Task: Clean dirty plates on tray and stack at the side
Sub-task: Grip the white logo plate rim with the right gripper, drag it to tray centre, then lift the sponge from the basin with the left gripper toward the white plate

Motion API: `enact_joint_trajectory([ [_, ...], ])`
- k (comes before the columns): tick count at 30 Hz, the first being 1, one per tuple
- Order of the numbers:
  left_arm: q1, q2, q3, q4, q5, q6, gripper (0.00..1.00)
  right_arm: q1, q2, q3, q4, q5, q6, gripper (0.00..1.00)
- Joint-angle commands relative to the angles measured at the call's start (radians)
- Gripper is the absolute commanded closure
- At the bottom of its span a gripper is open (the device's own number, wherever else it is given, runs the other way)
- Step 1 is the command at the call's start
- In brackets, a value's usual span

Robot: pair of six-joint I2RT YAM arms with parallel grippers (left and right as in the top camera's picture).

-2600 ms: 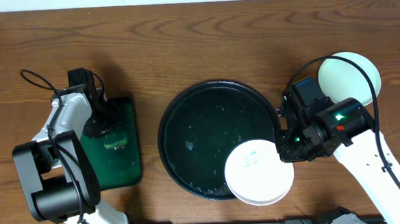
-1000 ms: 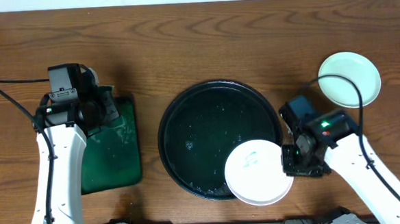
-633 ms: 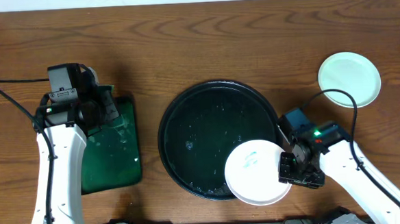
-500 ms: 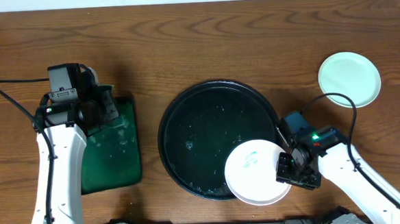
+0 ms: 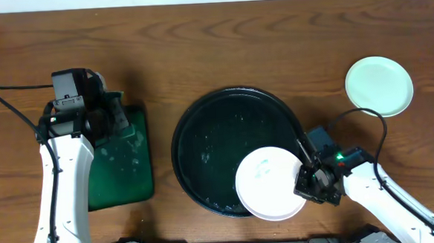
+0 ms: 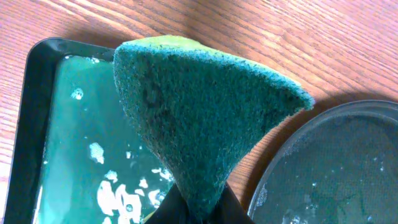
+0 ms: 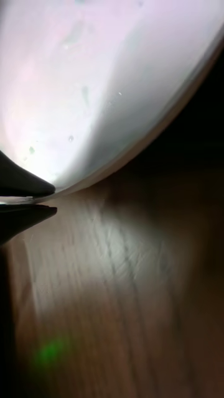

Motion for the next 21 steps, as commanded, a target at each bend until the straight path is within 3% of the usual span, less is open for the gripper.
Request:
enact_joint_trajectory([
  [1, 0.0, -0.003, 0.027, 0.003, 0.009, 0.002, 0.93, 0.009, -0.005, -0.004, 0.02, 0.019, 0.018, 0.99],
  [10, 0.0, -0.003, 0.027, -0.003, 0.009, 0.003, 0.93, 0.009, -0.005, 0.023, 0.285, 0.034, -0.298, 0.99],
  [21, 0.0, 0.066, 0.019, -0.057, -0.021, 0.01, 0.93, 0.008, 0.022, 0.023, 0.399, 0.117, -0.418, 0.99],
])
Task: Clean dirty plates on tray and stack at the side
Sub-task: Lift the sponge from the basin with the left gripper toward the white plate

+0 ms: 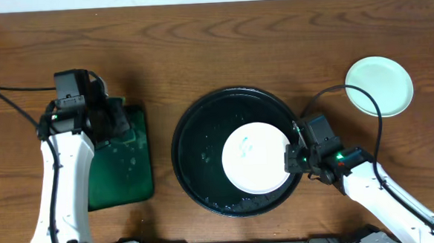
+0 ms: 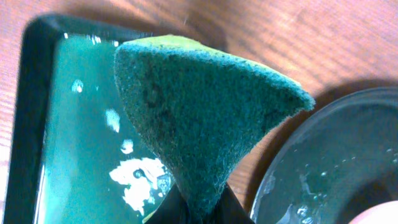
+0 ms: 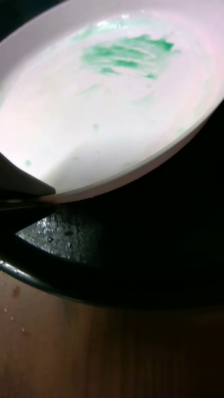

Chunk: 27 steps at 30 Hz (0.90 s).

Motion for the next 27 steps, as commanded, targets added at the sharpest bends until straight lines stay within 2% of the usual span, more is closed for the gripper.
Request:
enact_joint_trajectory([
  [1, -0.002, 0.045, 0.019, -0.011, 0.0, 0.01, 0.93, 0.008, 0.025, 0.018, 0.013, 0.051, -0.093, 0.99],
  [9, -0.043, 0.051, 0.019, -0.031, 0.045, 0.018, 0.93, 0.008, 0.123, 0.018, 0.121, 0.099, -0.183, 0.99],
  [14, -0.097, 0.051, 0.019, -0.091, 0.114, 0.053, 0.93, 0.008, 0.202, 0.018, 0.163, 0.091, -0.177, 0.99],
  [22, -0.314, 0.051, 0.019, -0.125, 0.282, 0.076, 0.93, 0.008, 0.233, 0.03, 0.159, 0.056, -0.172, 0.99],
  [27, -0.468, 0.055, 0.019, -0.074, 0.293, -0.006, 0.93, 0.008, 0.233, 0.044, 0.137, 0.043, -0.165, 0.99],
])
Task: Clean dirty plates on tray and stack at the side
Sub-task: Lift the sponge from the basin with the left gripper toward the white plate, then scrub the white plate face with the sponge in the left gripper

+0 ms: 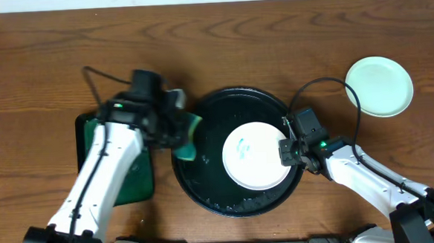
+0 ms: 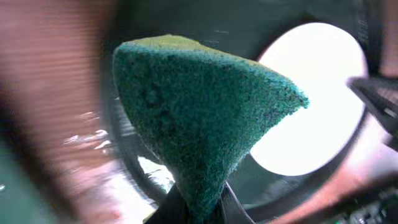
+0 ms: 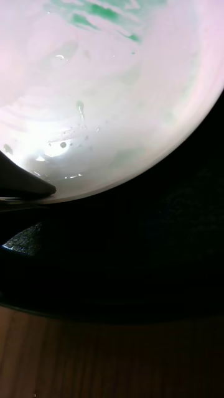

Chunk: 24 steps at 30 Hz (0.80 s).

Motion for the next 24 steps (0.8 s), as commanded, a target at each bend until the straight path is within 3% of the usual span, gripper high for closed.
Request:
enact_joint_trajectory([
  [1, -0.081, 0.0, 0.019, 0.031, 0.049, -0.068, 0.93, 0.008, 0.018, 0.021, -0.018, -0.034, -0.016, 0.99],
  [7, -0.189, 0.073, 0.019, 0.142, 0.063, -0.187, 0.93, 0.008, 0.018, 0.059, -0.051, -0.048, -0.016, 0.99],
  [16, -0.288, 0.264, 0.019, 0.368, 0.295, -0.336, 0.93, 0.008, 0.018, 0.08, -0.086, -0.047, -0.009, 0.99],
  [24, -0.333, 0.373, 0.019, 0.494, 0.357, -0.467, 0.93, 0.008, 0.018, 0.08, -0.086, -0.045, 0.003, 0.99],
])
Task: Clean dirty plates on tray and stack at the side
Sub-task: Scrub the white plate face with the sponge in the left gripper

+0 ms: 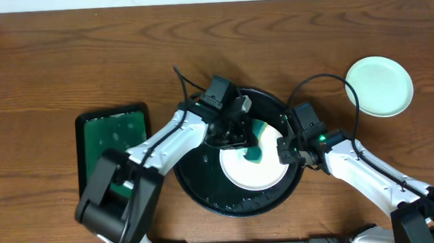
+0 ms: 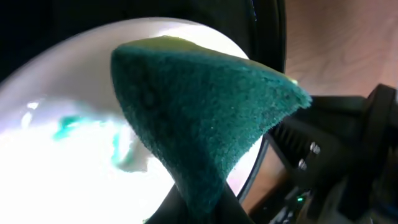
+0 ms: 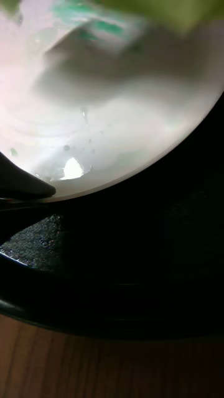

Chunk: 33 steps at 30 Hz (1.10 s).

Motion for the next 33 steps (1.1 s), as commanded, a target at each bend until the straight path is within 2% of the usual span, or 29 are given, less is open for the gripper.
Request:
enact_joint_trajectory([
  [1, -0.018, 0.013, 0.019, 0.017, 0.065, -0.082, 0.93, 0.008, 0.008, 0.016, -0.001, -0.005, 0.002, 0.99],
  [7, -0.056, 0.03, 0.009, 0.028, 0.014, -0.12, 0.93, 0.008, 0.008, 0.016, -0.001, -0.005, 0.009, 0.99],
  [14, -0.086, 0.158, 0.009, 0.111, 0.072, -0.176, 0.93, 0.008, 0.008, 0.016, -0.006, -0.005, 0.01, 0.99],
  [18, -0.076, 0.19, 0.009, 0.105, 0.027, -0.171, 0.93, 0.008, 0.008, 0.016, -0.013, -0.005, 0.018, 0.99],
  [24, -0.013, 0.187, 0.009, -0.051, -0.175, -0.122, 0.93, 0.008, 0.008, 0.016, -0.026, -0.005, 0.021, 0.99],
  [28, 0.028, 0.181, 0.009, -0.19, -0.371, -0.074, 0.93, 0.008, 0.008, 0.016, -0.026, -0.005, 0.029, 0.99],
  [33, 0.056, 0.181, 0.018, -0.286, -0.507, -0.046, 0.93, 0.008, 0.008, 0.016, -0.027, -0.003, 0.036, 0.99],
])
